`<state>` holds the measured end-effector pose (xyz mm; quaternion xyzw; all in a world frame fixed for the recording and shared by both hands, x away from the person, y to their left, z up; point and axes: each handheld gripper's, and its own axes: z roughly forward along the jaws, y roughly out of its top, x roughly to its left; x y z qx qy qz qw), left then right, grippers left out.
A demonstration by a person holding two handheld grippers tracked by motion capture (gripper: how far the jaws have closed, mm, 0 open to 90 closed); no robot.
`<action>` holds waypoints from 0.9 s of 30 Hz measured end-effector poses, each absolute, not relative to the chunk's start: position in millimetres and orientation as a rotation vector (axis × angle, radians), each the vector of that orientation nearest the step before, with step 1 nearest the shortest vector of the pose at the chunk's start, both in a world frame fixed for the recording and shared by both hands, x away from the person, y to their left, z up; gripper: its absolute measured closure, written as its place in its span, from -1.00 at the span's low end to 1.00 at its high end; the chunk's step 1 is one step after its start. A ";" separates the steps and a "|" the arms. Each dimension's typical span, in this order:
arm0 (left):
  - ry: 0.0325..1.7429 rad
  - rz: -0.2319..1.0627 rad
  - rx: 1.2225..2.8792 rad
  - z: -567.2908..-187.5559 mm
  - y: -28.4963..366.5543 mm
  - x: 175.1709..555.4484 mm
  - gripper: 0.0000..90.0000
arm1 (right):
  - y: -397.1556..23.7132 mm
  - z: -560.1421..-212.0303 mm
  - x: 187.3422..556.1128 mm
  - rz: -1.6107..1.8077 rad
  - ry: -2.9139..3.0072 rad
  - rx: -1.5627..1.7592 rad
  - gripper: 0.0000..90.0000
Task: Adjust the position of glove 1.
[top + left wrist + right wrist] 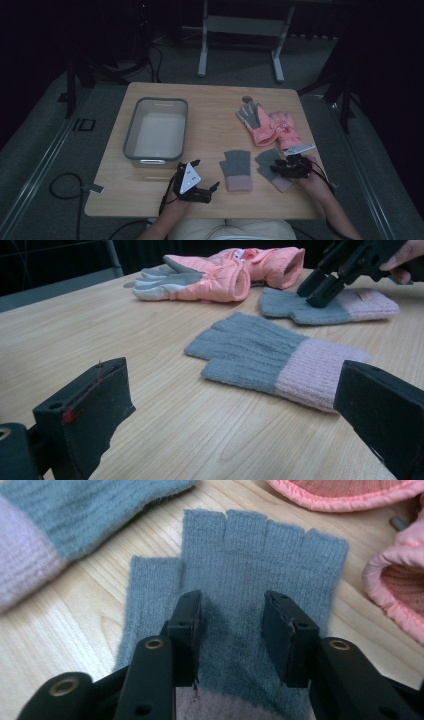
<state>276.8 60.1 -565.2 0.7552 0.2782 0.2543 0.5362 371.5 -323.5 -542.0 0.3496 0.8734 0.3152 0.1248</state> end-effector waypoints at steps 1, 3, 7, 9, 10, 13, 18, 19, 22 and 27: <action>0.657 0.609 1.800 -565.4 59.5 276.4 -0.96 | -323.6 -542.9 370.9 0.926 2.532 1.032 0.44; 0.656 0.609 1.801 -565.3 59.4 276.4 -0.96 | -324.2 -543.5 370.4 0.932 2.523 1.033 0.48; 0.666 0.615 1.803 -565.3 59.4 276.6 -0.96 | -324.2 -544.9 367.9 0.935 2.472 1.083 0.65; 0.662 0.612 1.801 -565.4 59.3 276.5 -0.96 | -321.2 -546.4 363.5 0.942 2.419 1.142 0.72; 0.664 0.613 1.802 -565.3 59.4 276.5 -0.96 | -320.4 -546.1 362.2 0.940 2.404 1.164 0.76; 0.666 0.610 1.802 -565.2 59.7 276.9 -0.96 | -317.2 -543.4 359.6 0.913 2.383 1.208 0.83; 0.668 0.609 1.802 -565.2 59.7 277.1 -0.96 | -314.2 -508.7 344.2 1.012 2.242 1.310 0.89; 0.668 0.609 1.801 -565.2 59.7 277.0 -0.96 | -314.2 -508.7 344.2 1.012 2.242 1.310 0.89; 0.667 0.609 1.801 -565.2 59.7 276.9 -0.96 | -313.1 -495.0 334.7 1.066 2.178 1.372 0.89; 0.662 0.606 1.804 -565.2 59.8 276.9 -0.96 | -311.7 -483.0 315.2 1.070 2.053 1.461 0.88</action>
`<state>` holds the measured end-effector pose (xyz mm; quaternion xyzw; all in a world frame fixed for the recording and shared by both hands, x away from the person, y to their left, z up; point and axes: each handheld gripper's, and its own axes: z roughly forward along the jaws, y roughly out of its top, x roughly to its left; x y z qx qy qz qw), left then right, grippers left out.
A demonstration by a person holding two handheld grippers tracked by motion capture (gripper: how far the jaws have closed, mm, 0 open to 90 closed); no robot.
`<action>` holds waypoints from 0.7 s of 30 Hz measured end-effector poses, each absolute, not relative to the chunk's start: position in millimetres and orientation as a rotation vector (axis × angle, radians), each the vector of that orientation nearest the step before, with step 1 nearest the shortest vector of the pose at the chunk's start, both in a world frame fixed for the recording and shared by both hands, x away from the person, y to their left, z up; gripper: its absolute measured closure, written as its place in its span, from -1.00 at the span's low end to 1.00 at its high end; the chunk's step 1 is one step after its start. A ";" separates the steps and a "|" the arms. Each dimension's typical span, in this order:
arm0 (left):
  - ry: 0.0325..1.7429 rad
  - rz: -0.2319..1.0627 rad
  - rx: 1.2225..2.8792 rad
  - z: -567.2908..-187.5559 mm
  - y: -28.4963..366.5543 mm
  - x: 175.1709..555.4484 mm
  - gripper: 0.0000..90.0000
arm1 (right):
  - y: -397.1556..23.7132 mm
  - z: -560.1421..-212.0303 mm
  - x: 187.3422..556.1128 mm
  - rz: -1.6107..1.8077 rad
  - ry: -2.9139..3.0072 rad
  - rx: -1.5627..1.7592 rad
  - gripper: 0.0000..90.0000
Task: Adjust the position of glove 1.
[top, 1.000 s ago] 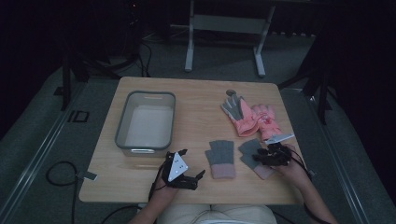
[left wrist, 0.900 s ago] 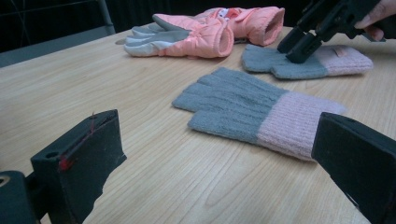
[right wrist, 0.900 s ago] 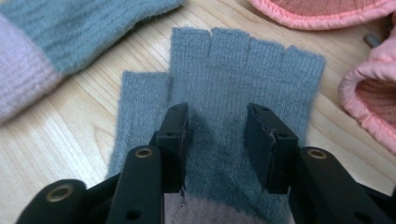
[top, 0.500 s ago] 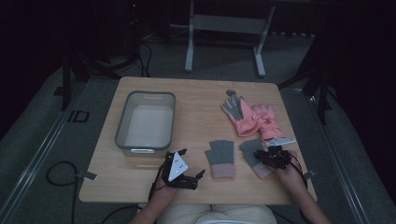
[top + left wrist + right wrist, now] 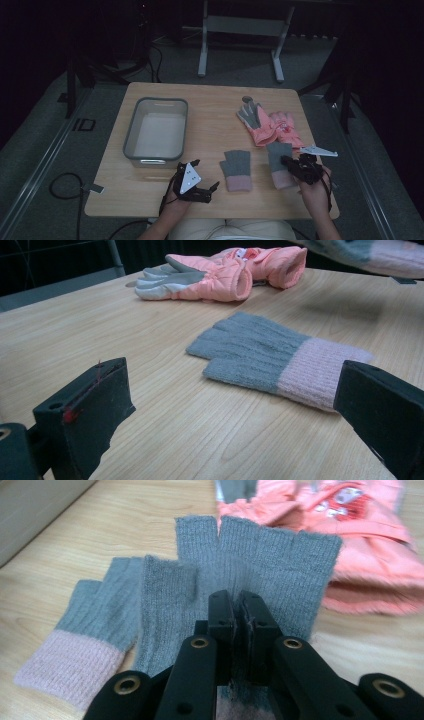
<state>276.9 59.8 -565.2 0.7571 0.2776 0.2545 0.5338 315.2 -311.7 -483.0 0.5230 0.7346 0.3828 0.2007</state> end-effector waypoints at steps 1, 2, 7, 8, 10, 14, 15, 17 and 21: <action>0.660 0.603 1.805 -565.2 59.7 276.9 -0.96 | -311.8 -483.2 311.2 1.074 2.026 1.485 0.88; 0.659 0.603 1.805 -565.2 59.8 276.8 -0.96 | -311.7 -484.5 308.0 1.072 2.011 1.503 0.88; 0.667 0.612 1.802 -565.1 60.0 276.6 -0.96 | -309.4 -497.1 298.7 0.996 1.969 1.564 0.88; 0.670 0.627 1.799 -565.3 60.0 276.0 -0.97 | -309.5 -500.3 297.8 0.980 1.965 1.579 0.88; 0.672 0.625 1.795 -565.4 60.3 276.1 -0.96 | -308.9 -507.6 296.4 0.961 1.964 1.594 0.88; 0.670 0.617 1.796 -565.3 60.7 276.1 -0.97 | -309.5 -529.6 300.0 0.912 1.970 1.641 0.88; 0.669 0.617 1.796 -565.3 60.5 275.9 -0.96 | -310.7 -532.6 301.5 0.905 1.971 1.650 0.88; 0.666 0.619 1.799 -565.3 60.3 275.9 -0.97 | -311.7 -535.7 304.7 0.881 1.975 1.636 0.88; 0.671 0.615 1.799 -565.2 60.6 276.3 -0.97 | -313.1 -537.8 310.1 0.872 1.992 1.630 0.85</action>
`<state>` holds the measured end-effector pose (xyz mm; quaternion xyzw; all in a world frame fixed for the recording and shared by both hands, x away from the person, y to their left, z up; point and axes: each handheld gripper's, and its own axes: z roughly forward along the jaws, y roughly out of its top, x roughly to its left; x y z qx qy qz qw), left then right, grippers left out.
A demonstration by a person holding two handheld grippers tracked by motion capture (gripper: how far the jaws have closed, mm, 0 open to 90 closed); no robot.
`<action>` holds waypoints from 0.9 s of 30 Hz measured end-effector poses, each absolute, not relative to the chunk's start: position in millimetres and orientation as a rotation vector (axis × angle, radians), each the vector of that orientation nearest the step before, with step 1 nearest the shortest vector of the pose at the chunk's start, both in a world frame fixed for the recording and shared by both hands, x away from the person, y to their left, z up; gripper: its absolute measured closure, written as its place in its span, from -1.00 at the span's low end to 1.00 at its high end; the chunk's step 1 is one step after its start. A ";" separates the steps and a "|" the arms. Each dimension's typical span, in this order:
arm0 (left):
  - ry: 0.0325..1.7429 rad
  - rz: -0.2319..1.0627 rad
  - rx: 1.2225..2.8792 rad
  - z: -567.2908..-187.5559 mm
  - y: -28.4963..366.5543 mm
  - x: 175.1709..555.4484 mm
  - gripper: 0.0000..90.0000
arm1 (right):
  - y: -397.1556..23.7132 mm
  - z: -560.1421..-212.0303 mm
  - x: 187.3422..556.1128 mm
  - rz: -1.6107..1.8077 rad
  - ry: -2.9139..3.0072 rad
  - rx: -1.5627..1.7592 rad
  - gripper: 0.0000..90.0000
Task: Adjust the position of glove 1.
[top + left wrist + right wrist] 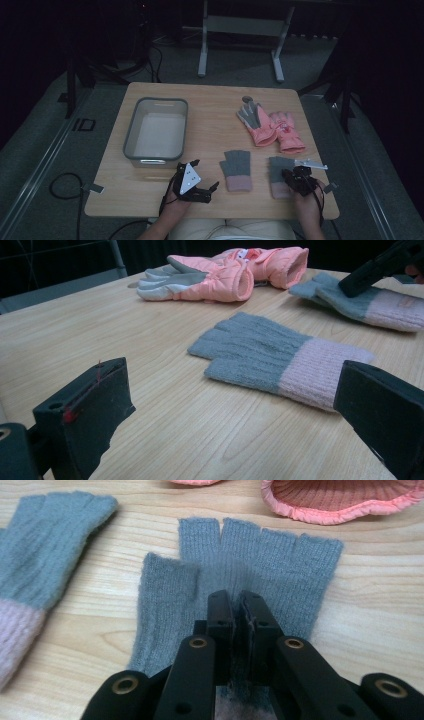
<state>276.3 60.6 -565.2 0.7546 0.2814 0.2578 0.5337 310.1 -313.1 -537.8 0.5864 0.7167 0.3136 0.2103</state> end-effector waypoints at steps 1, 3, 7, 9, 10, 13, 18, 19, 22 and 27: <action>0.672 0.611 1.798 -565.2 60.6 276.4 -0.97 | -313.6 -539.7 312.1 0.866 2.001 1.625 0.82; 0.674 0.610 1.799 -565.2 60.5 276.5 -0.97 | -314.0 -542.7 314.1 0.859 2.014 1.622 0.75; 0.671 0.610 1.800 -565.1 60.4 276.5 -0.96 | -317.2 -546.9 318.8 0.874 2.054 1.588 0.62; 0.670 0.612 1.801 -565.2 60.2 276.4 -0.96 | -316.6 -547.0 319.7 0.866 2.060 1.568 0.58; 0.668 0.612 1.801 -565.2 60.1 276.3 -0.97 | -315.8 -547.1 319.6 0.860 2.058 1.564 0.57; 0.666 0.612 1.804 -565.1 60.1 276.4 -0.96 | -315.0 -545.4 319.5 0.850 2.060 1.563 0.47; 0.666 0.591 1.802 -565.1 60.8 277.1 -0.97 | -322.3 -532.0 321.5 0.894 2.130 1.459 0.30; 0.667 0.591 1.801 -565.1 61.0 277.2 -0.97 | -324.3 -527.8 322.2 0.874 2.153 1.402 0.31; 0.671 0.593 1.801 -565.1 60.8 277.2 -0.96 | -334.3 -519.2 326.1 0.873 2.234 1.317 0.30; 0.672 0.603 1.801 -565.1 60.2 276.6 -0.96 | -341.8 -518.4 330.7 0.885 2.319 1.261 0.29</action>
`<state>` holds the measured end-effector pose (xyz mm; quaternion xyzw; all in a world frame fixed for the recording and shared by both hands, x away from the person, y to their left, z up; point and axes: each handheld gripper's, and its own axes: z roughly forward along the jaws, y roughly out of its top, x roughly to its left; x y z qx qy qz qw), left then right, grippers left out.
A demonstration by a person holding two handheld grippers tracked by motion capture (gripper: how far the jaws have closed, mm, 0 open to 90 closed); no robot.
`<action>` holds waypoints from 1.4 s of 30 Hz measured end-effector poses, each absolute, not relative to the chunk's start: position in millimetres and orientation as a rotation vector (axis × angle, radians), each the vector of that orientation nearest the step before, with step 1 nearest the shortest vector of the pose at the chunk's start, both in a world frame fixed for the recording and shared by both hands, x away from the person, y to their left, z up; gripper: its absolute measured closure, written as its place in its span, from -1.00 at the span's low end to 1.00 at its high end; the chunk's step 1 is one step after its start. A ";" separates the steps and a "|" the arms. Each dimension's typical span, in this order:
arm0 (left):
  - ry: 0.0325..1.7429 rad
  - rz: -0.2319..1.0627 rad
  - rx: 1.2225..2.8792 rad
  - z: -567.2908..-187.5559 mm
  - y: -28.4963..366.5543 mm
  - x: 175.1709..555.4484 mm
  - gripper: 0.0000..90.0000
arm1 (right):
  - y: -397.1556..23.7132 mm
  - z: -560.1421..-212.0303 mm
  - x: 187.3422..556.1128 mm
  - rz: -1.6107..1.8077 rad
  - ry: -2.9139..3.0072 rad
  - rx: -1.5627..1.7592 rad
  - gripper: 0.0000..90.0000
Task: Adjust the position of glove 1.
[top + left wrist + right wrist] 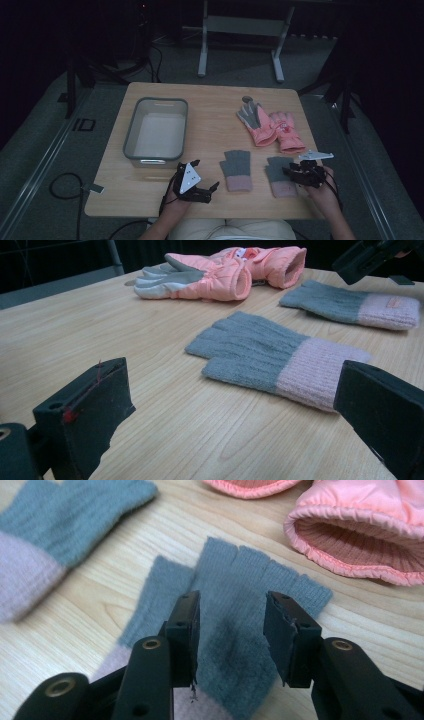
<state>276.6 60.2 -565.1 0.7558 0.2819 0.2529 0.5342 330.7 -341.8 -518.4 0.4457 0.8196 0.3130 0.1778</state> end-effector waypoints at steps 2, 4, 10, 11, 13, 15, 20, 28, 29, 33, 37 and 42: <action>0.673 0.602 1.799 -565.2 60.3 276.6 -0.97 | -342.0 -520.5 331.5 0.875 2.348 1.243 0.28; 0.673 0.600 1.800 -565.1 60.5 276.8 -0.96 | -342.3 -521.5 331.9 0.872 2.352 1.245 0.28; 0.680 0.602 1.791 -565.3 60.6 276.4 -0.97 | -345.3 -530.5 333.5 0.864 2.357 1.279 0.28; 0.681 0.604 1.790 -565.3 60.6 276.3 -0.96 | -344.6 -534.2 334.0 0.837 2.369 1.291 0.29; 0.682 0.609 1.795 -565.2 60.4 276.2 -0.97 | -341.0 -539.7 331.9 0.793 2.352 1.257 0.32; 0.680 0.614 1.797 -565.2 60.2 276.1 -0.96 | -336.4 -539.4 329.2 0.763 2.340 1.239 0.41; 0.677 0.612 1.804 -565.2 60.0 276.5 -0.97 | -333.7 -540.4 328.5 0.770 2.319 1.279 0.60; 0.677 0.613 1.805 -565.1 59.7 276.4 -0.96 | -325.9 -538.0 328.8 0.738 2.298 1.311 0.88; 0.678 0.613 1.804 -565.1 60.1 276.5 -0.96 | -326.4 -536.1 329.6 0.751 2.293 1.335 0.88; 0.683 0.615 1.805 -565.1 59.9 276.8 -0.96 | -318.9 -511.0 325.5 0.843 2.229 1.334 0.89; 0.682 0.614 1.803 -565.1 60.3 276.8 -0.96 | -299.4 -481.5 324.2 0.935 2.213 1.287 0.89; 0.679 0.614 1.806 -565.1 59.8 276.8 -0.96 | -273.9 -461.2 332.0 1.010 2.210 1.260 0.89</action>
